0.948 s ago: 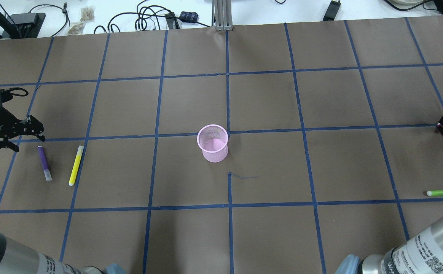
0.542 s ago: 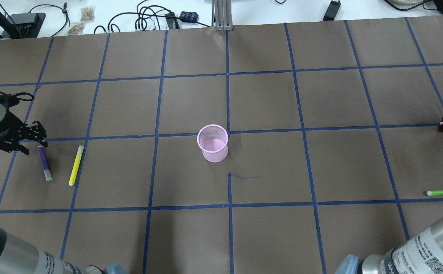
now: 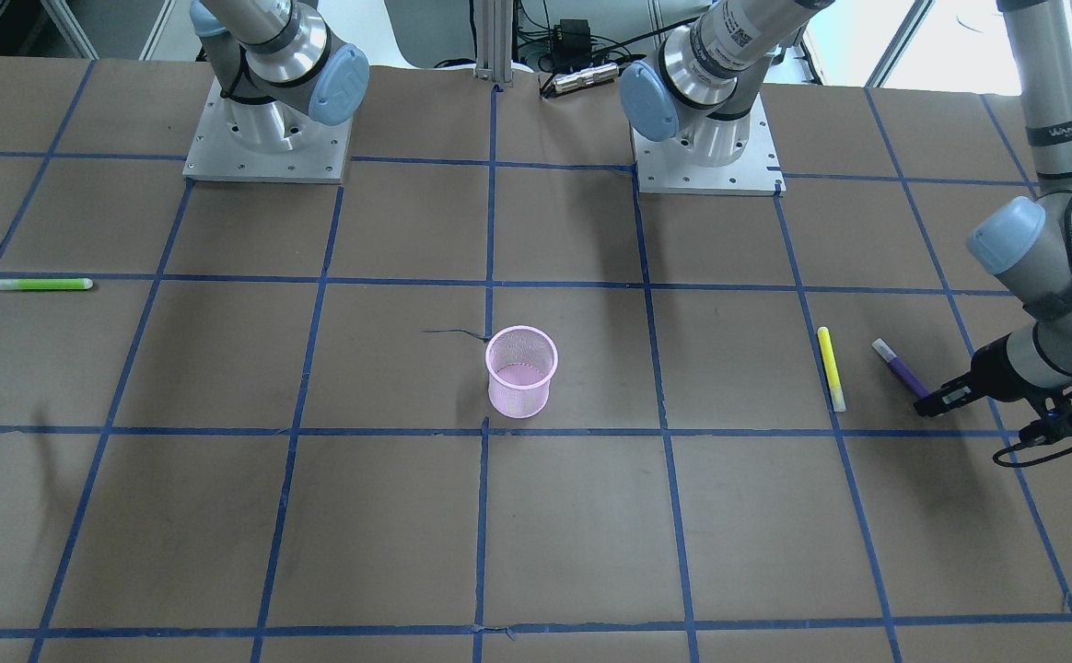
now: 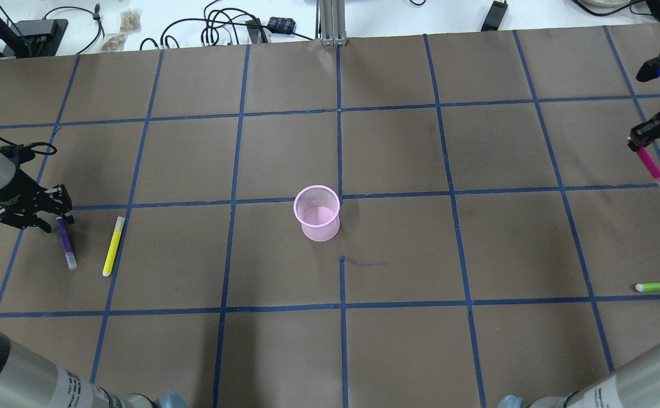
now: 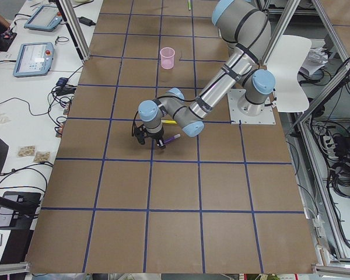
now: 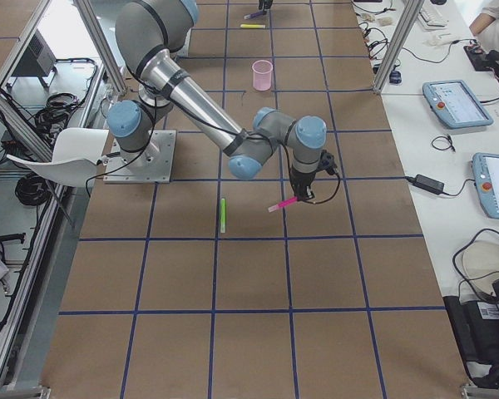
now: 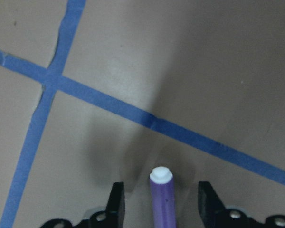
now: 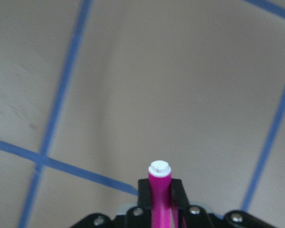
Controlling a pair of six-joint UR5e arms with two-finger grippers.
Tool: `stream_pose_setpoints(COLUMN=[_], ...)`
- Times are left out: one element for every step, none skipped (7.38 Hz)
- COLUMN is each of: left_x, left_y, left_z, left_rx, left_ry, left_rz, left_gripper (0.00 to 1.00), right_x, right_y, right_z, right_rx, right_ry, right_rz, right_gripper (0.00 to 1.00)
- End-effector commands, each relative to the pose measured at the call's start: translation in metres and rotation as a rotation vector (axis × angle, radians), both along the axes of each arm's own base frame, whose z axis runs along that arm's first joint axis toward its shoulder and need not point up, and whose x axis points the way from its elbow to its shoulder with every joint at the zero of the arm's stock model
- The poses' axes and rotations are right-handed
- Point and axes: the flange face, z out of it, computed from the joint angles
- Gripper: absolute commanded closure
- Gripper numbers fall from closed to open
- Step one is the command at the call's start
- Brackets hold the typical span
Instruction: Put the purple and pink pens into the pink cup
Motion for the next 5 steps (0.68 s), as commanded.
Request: stream_pose_setpoints(left_x=[0.0,0.0,0.002,0.0,-0.004], left_y=[0.0,0.0,-0.003,-0.006,-0.012], left_z=[-0.003,-0.003,0.003,0.021,0.043], left_rx=[0.006,0.004,-0.008,-0.035,-0.06], left_ry=[0.004,0.004,-0.005,-0.024,-0.059], left_rz=[0.002,0.007,0.004,-0.002,-0.008], left_gripper=[1.0,1.0,1.0,1.0,1.0], right_x=[0.164,0.244,0.316,0.381,0.435], right_y=[0.022,0.051,0.075,0.095,0.115], right_z=[0.048,0.074,0.088,0.087,0.089], right_rx=[-0.101,-0.16,-0.272,-0.368,-0.402], right_ry=[-0.165,-0.178,-0.209,-0.273,-0.346], right_rz=[-0.043,-0.014,-0.017,-0.044,-0.08], right_gripper=[1.0,1.0,1.0,1.0,1.0])
